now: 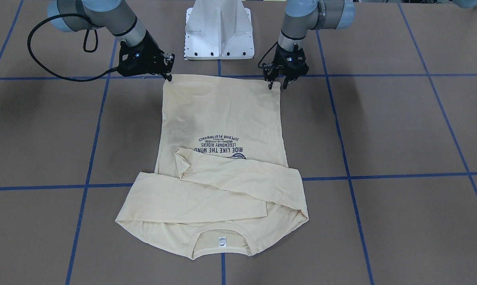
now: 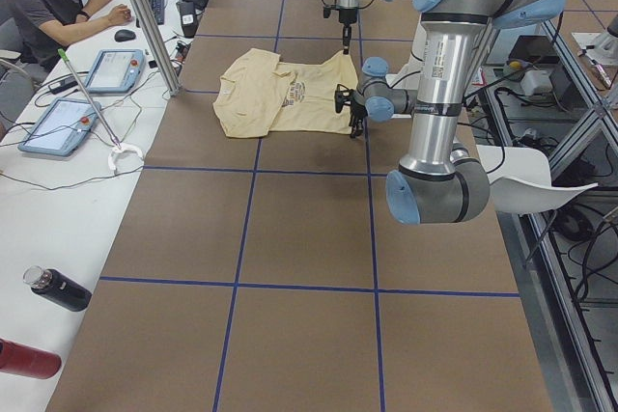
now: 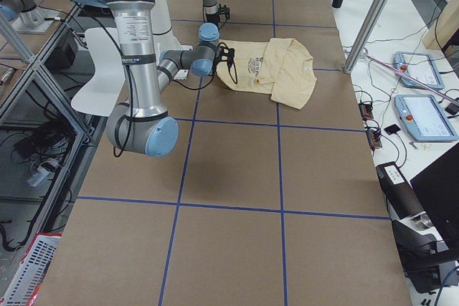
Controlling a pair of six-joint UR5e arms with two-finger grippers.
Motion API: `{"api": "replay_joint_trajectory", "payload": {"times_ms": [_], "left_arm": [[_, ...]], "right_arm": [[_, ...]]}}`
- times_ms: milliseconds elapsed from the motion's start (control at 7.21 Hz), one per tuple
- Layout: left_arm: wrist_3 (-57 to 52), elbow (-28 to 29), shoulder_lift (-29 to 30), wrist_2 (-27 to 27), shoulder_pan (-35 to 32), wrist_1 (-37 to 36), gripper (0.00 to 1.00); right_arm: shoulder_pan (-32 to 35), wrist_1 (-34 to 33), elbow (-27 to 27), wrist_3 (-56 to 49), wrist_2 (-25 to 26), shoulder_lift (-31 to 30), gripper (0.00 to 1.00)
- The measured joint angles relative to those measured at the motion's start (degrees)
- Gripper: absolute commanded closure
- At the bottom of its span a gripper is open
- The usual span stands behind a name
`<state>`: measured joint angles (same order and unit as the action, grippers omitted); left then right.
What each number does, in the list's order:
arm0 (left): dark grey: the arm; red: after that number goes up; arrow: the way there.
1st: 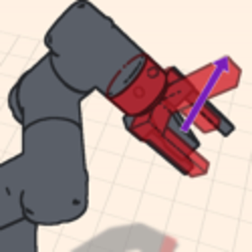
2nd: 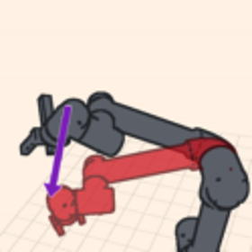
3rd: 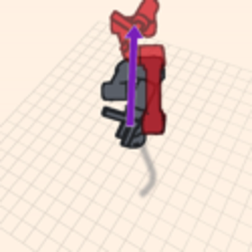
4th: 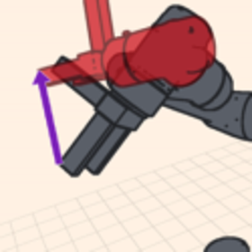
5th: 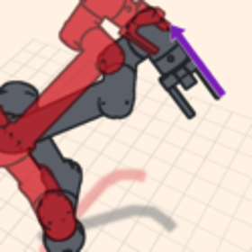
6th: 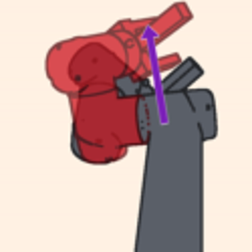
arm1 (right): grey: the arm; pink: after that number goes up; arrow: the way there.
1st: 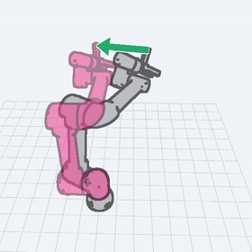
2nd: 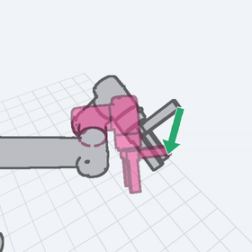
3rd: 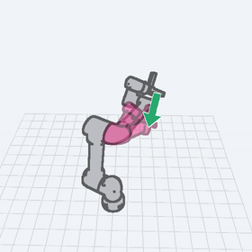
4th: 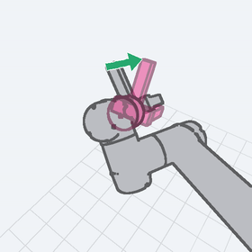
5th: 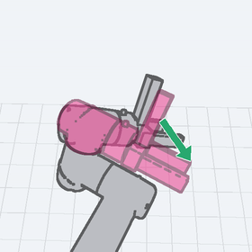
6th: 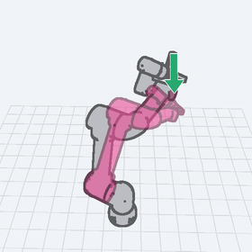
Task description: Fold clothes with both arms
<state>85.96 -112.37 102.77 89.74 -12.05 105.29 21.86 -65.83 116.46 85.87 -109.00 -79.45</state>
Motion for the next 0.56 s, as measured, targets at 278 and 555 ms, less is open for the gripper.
{"api": "replay_joint_trajectory", "payload": {"times_ms": [278, 555], "left_arm": [[0.0, -0.18, 0.29, 0.02, 0.03, -0.5, 0.82], [0.0, -0.17, 0.39, 0.07, 0.72, -0.67, 0.93]], "right_arm": [[0.29, 0.0, 0.0, 0.0, -0.37, -0.02, 1.0], [0.58, 0.0, 0.0, 0.0, -0.71, -0.07, 1.0]]}}
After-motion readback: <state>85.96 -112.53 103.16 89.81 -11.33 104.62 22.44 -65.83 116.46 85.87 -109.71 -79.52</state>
